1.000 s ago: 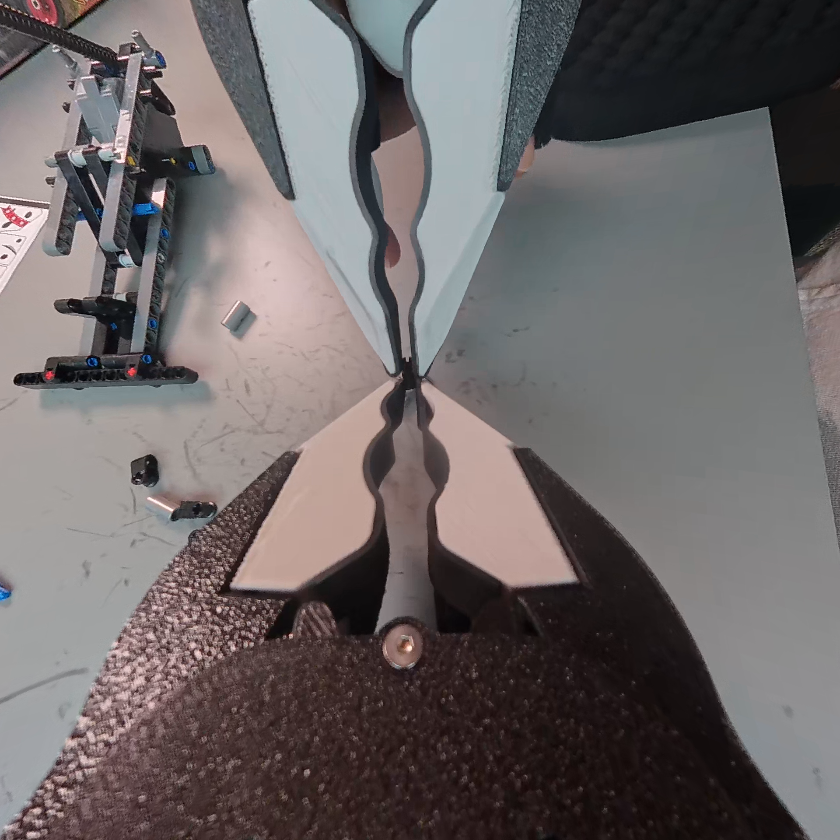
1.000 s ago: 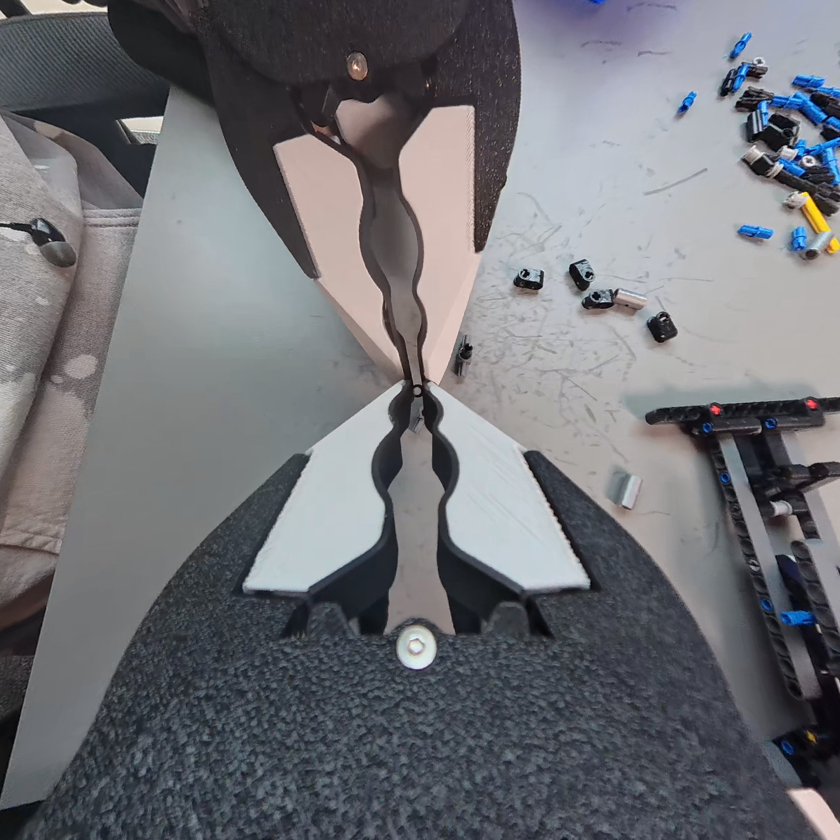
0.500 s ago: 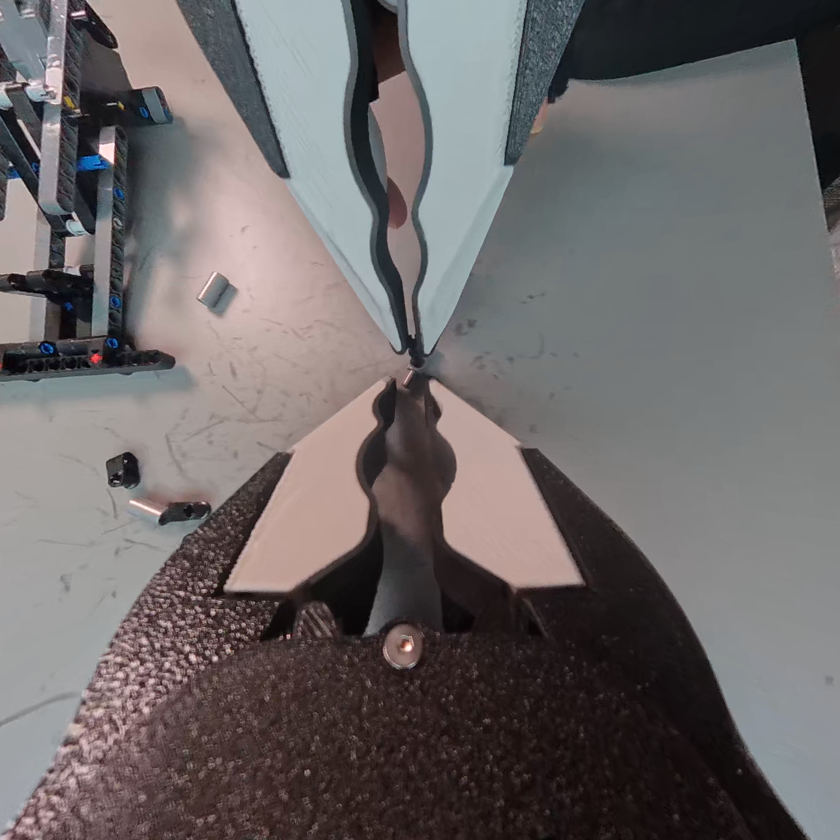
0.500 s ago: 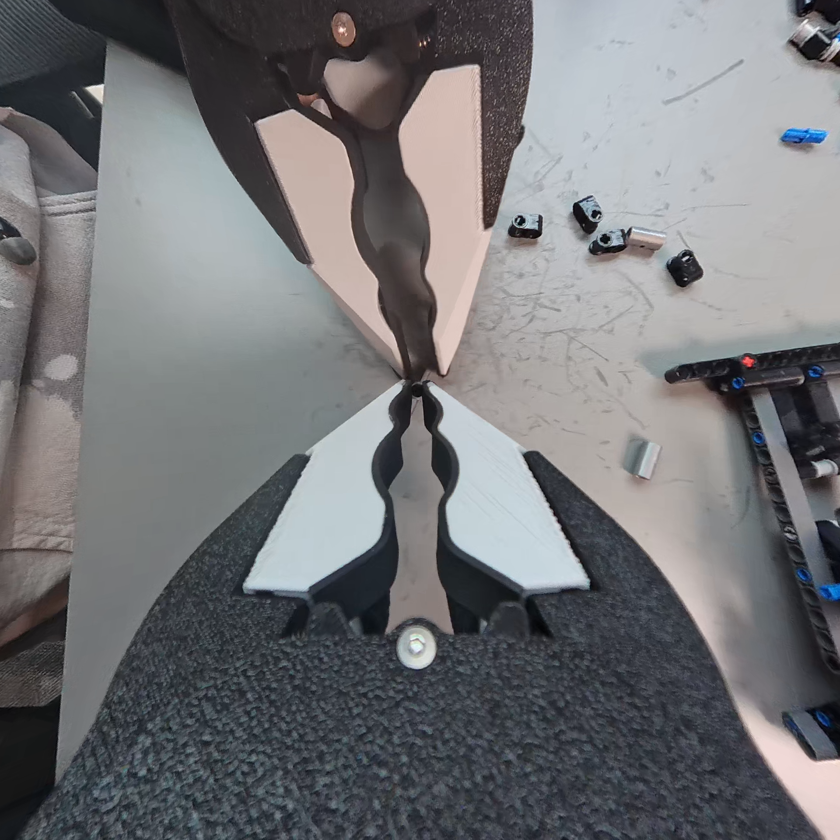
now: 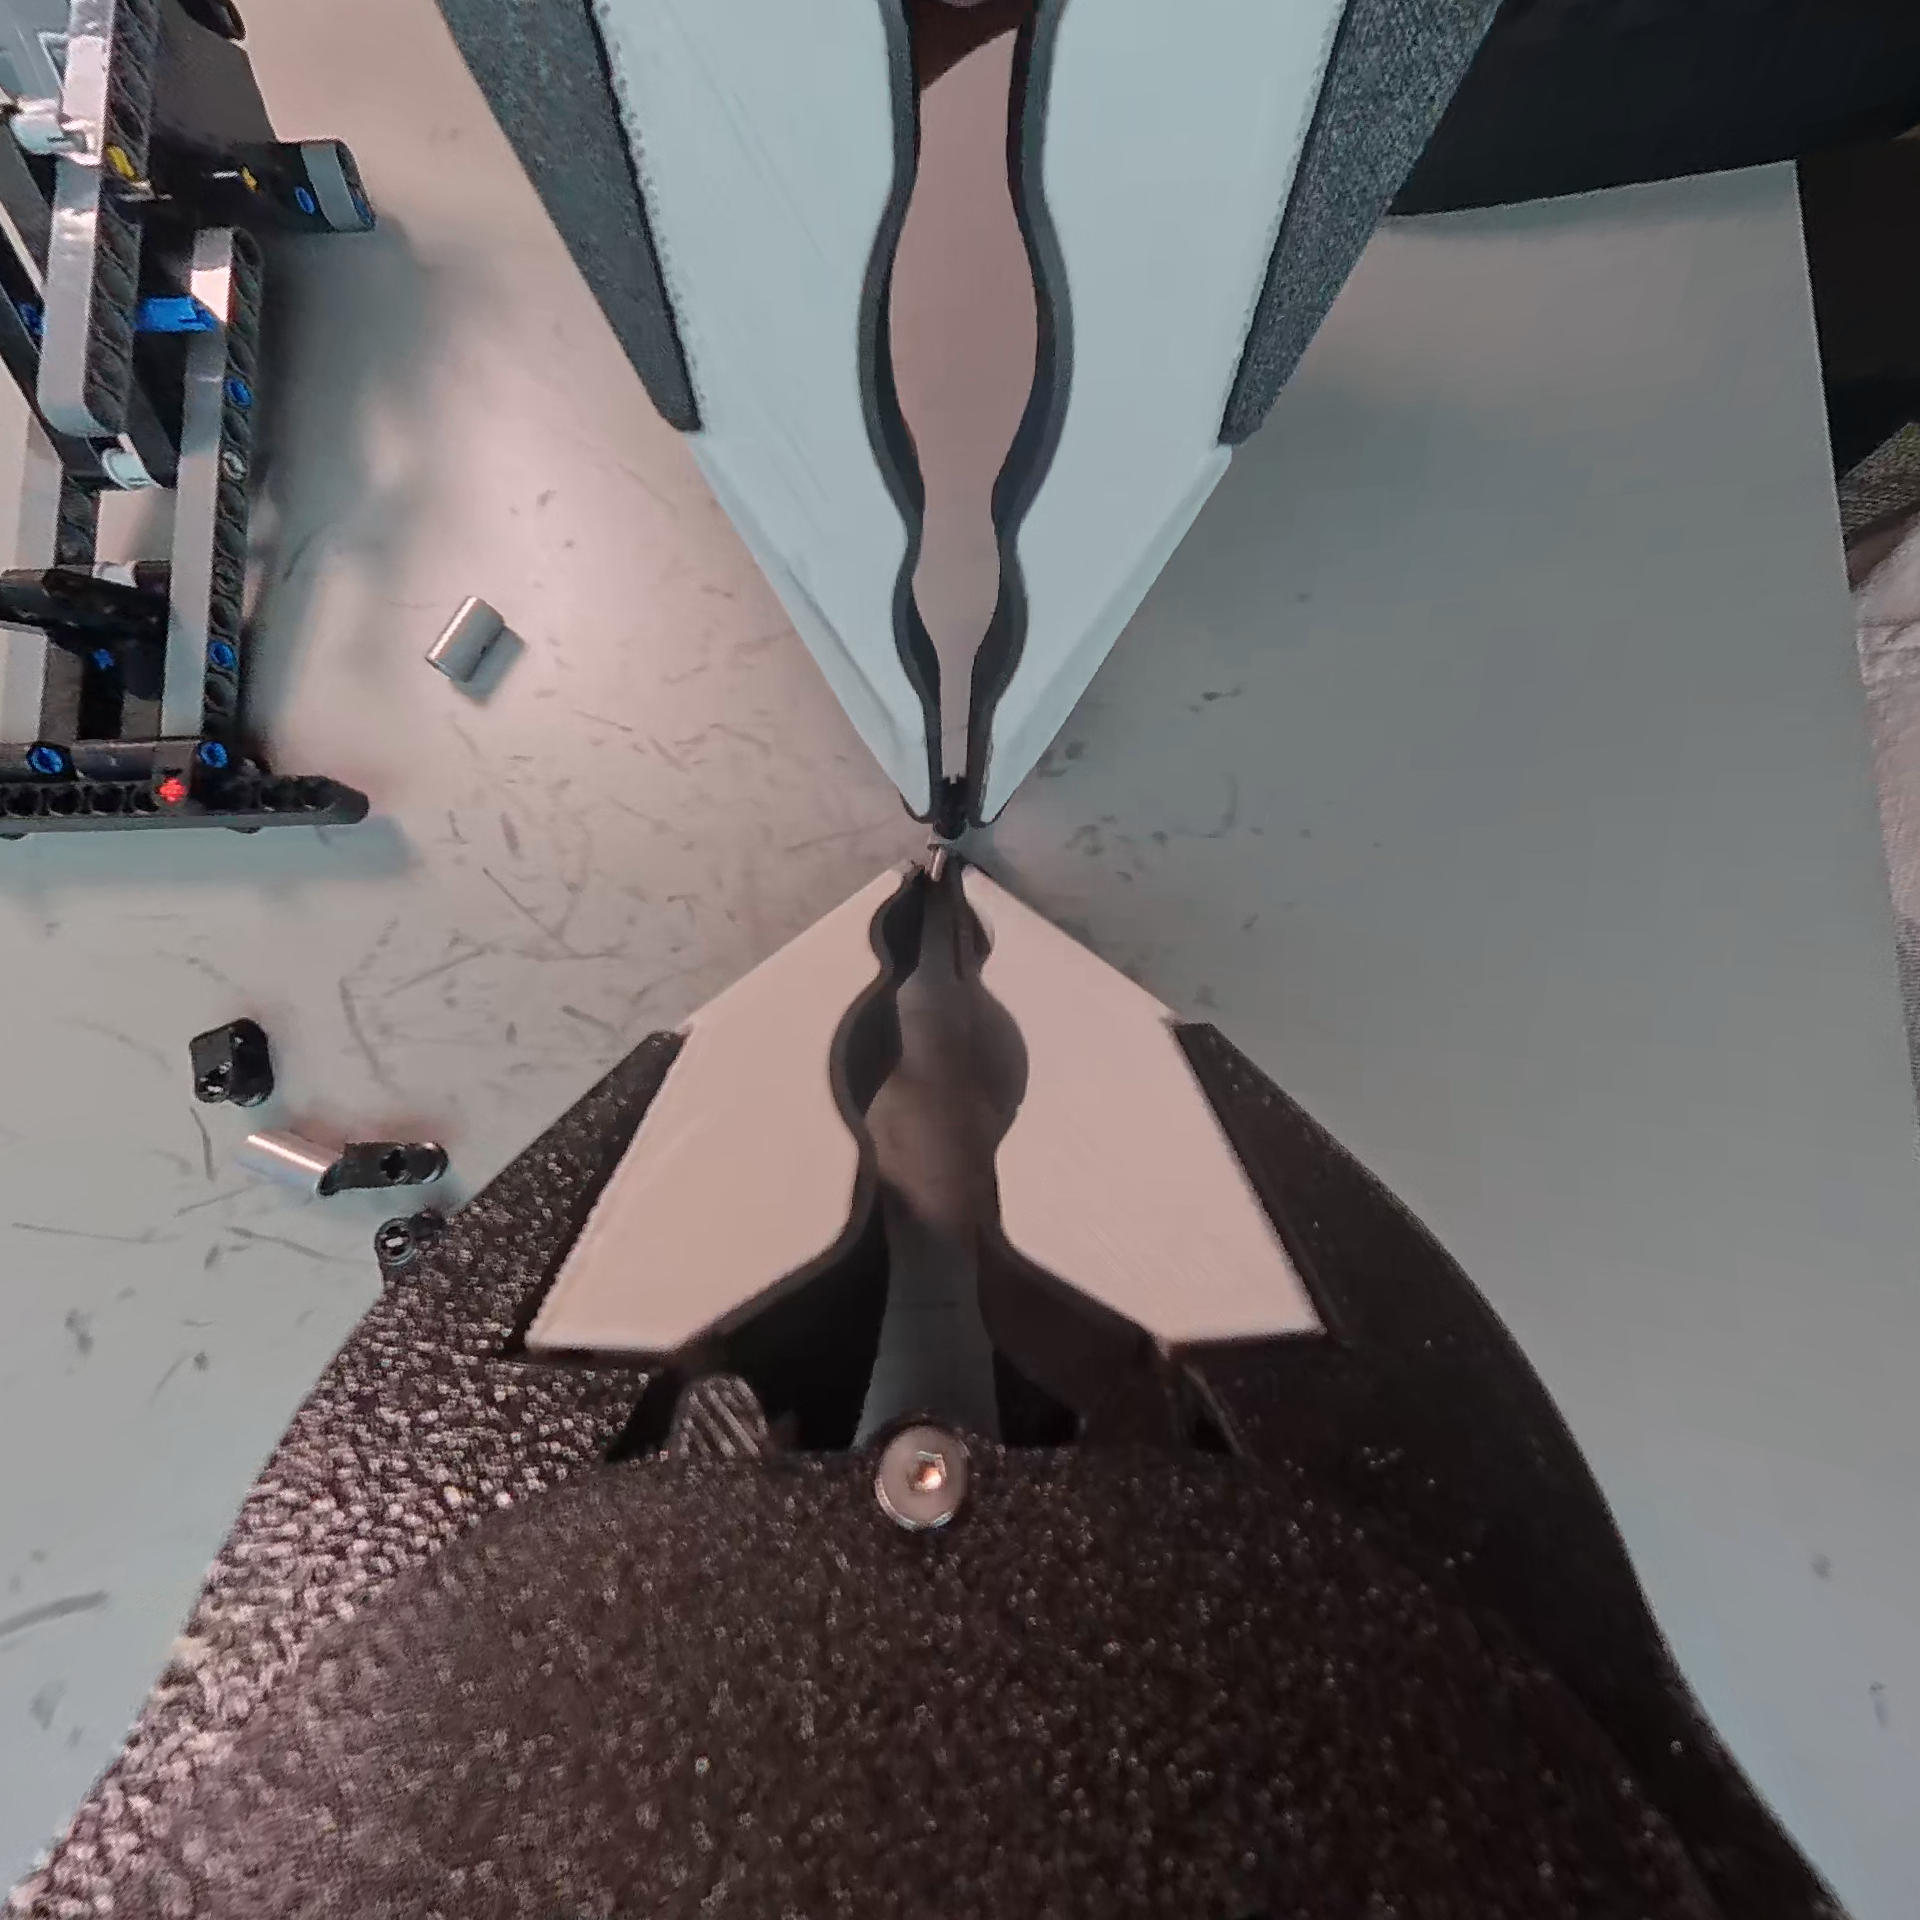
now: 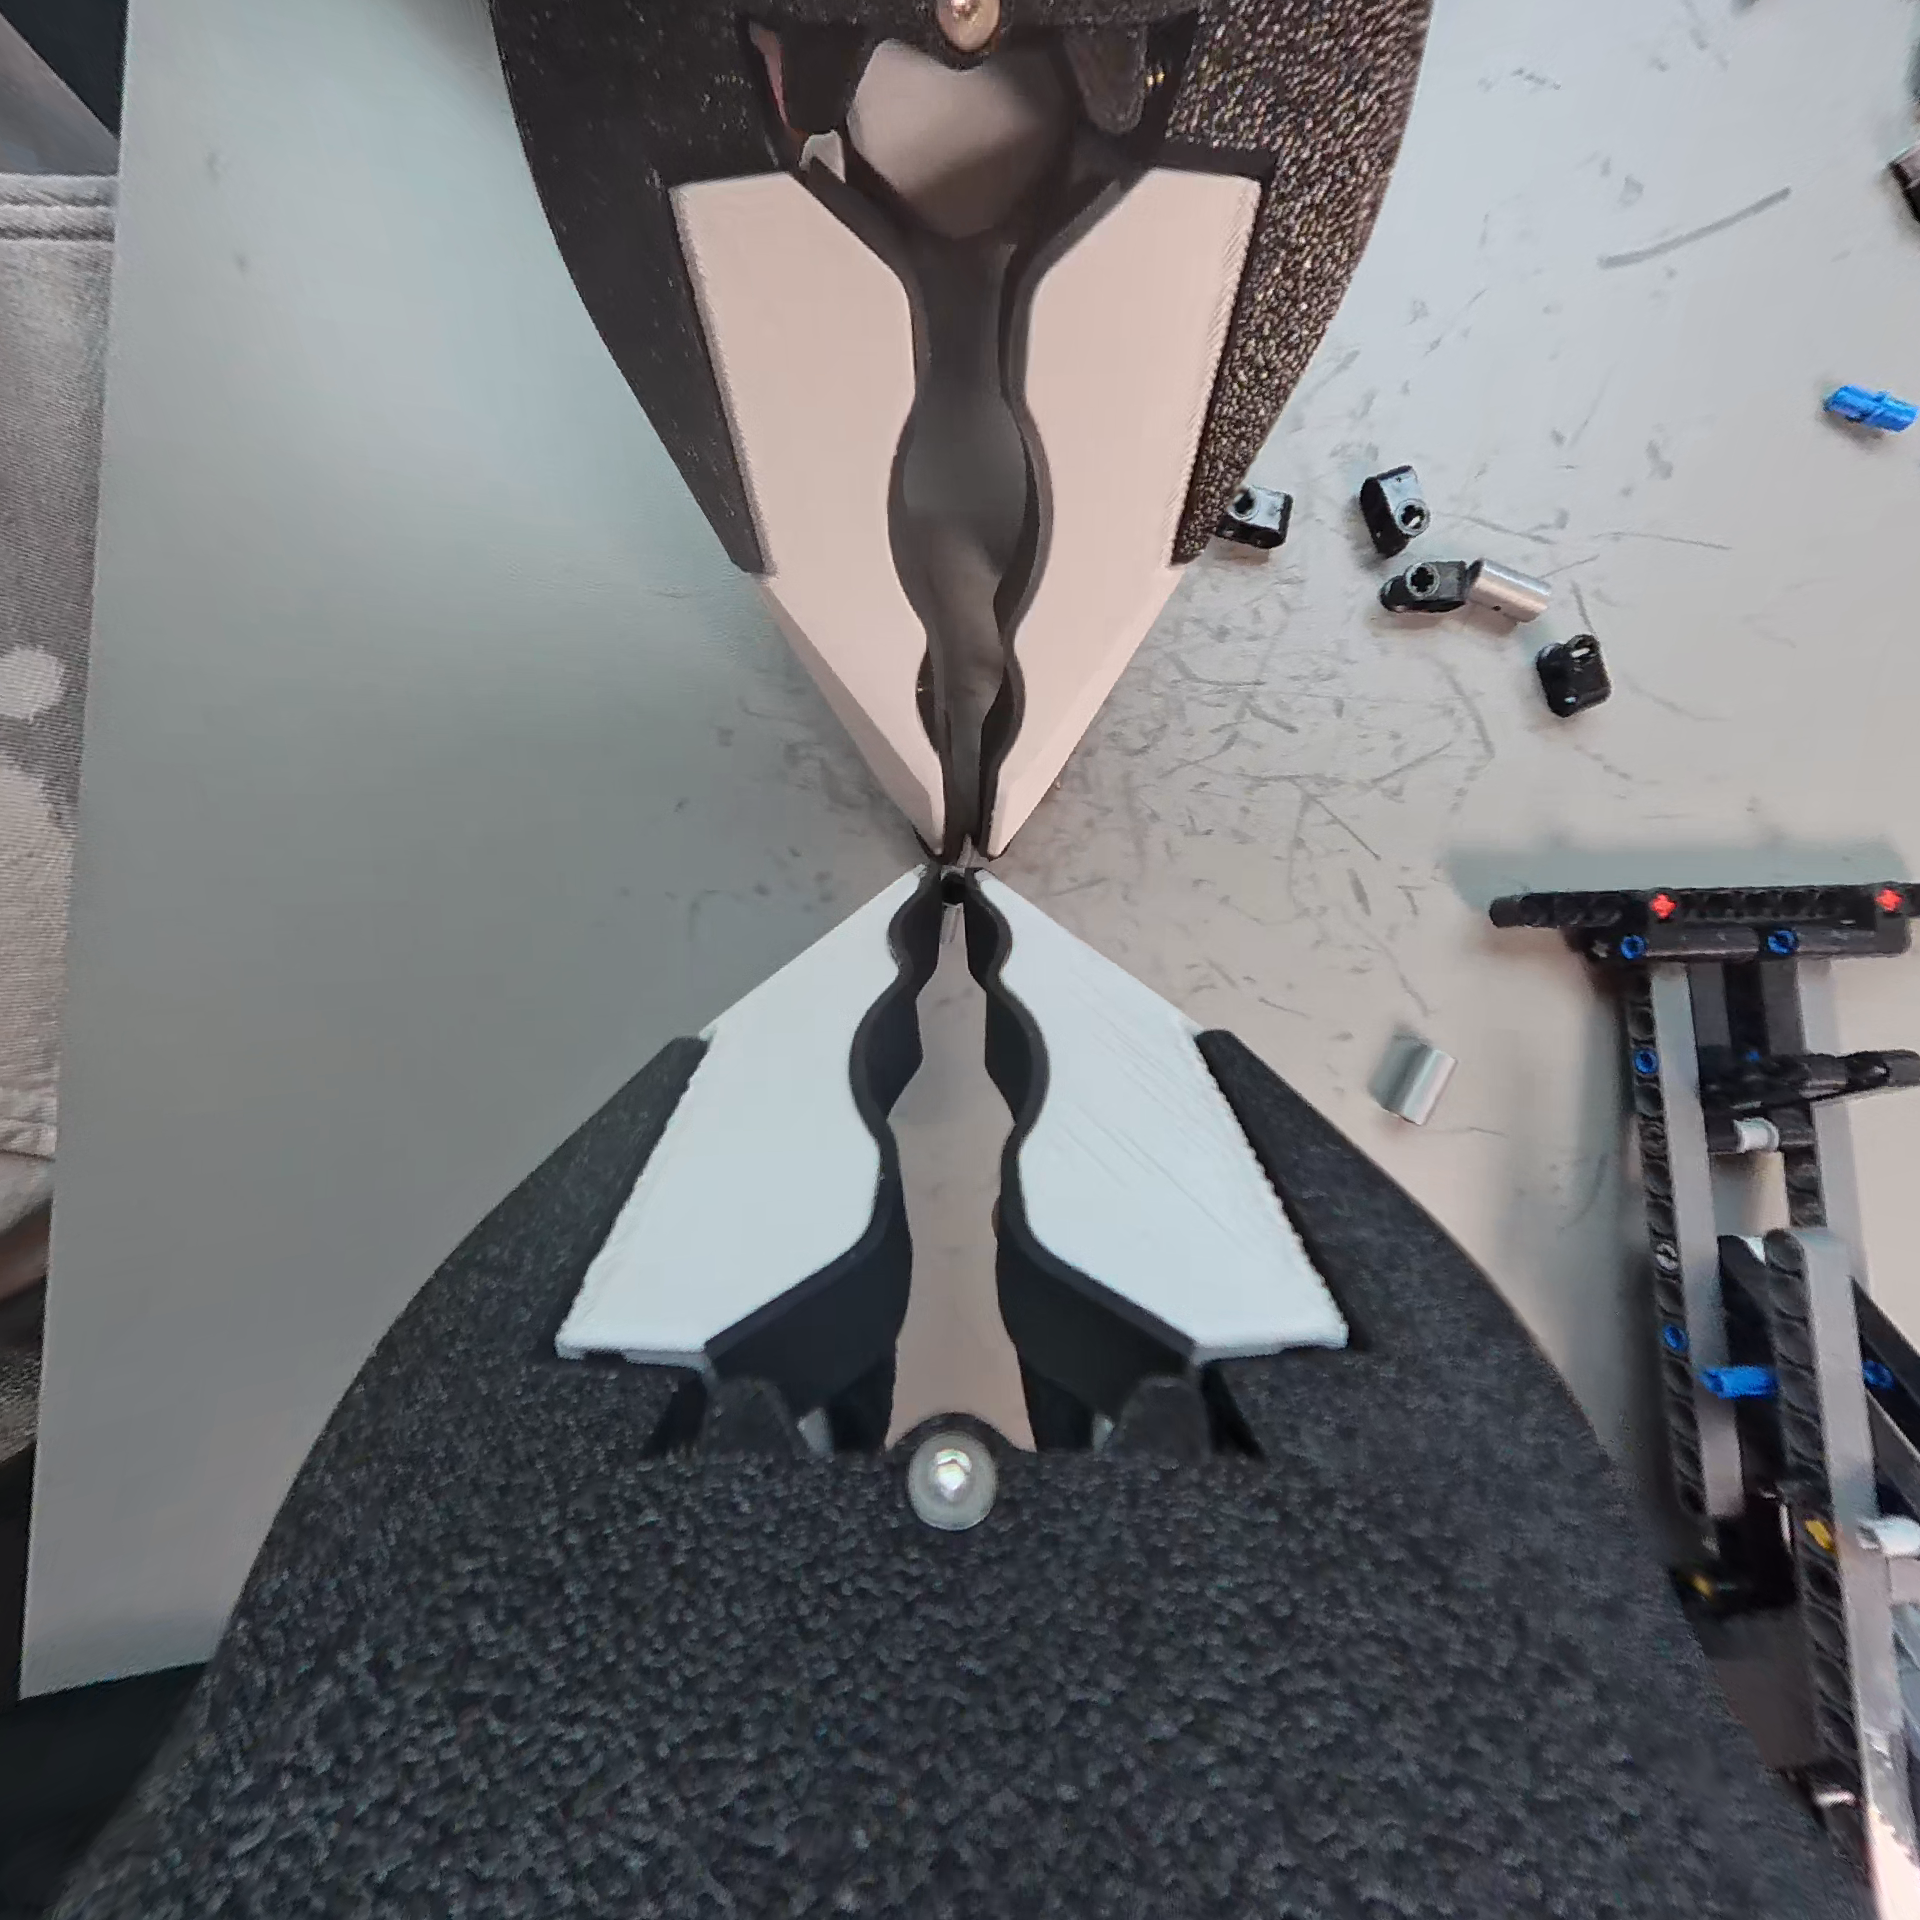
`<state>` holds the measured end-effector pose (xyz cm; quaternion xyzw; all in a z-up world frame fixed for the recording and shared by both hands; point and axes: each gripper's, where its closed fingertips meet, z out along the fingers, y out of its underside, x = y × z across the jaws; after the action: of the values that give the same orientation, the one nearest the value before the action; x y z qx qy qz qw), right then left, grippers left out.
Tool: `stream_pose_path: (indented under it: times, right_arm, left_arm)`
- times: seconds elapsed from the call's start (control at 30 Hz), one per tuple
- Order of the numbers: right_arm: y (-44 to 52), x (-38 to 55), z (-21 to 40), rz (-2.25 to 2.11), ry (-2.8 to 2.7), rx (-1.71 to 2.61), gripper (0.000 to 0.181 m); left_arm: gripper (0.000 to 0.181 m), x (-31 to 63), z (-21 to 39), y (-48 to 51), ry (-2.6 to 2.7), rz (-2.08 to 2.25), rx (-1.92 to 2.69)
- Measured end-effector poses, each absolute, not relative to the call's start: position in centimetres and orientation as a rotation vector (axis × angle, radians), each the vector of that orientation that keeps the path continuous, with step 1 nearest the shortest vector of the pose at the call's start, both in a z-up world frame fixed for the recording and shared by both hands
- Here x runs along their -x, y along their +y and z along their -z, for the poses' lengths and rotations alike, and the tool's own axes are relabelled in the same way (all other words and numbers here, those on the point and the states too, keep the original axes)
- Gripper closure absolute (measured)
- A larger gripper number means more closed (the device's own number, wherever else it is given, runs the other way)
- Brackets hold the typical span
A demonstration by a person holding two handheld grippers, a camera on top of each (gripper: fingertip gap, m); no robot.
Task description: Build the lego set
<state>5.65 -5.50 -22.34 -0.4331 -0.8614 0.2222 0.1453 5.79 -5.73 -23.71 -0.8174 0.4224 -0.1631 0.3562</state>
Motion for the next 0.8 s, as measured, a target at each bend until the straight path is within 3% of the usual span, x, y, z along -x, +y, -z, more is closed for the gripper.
stream_pose_path:
  times: [0.4, 0.5, 0.8]
  right_arm:
    - [-5.4, -5.5, 22.9, -0.661, -2.459, 1.299, 0.177]
    - [-5.4, -5.9, 22.7, -0.742, -2.393, 1.318, 0.166]
    - [-5.3, -5.6, 22.3, -0.788, -2.318, 1.357, 0.179]
  left_arm:
    - [0.175, -5.9, 23.7, -5.8, 1.063, 0.441, 2.130]
    - [0.175, -5.9, 23.7, -5.8, 1.064, 0.425, 2.127]
    - [0.175, -5.9, 23.7, -5.8, 1.060, 0.415, 2.127]
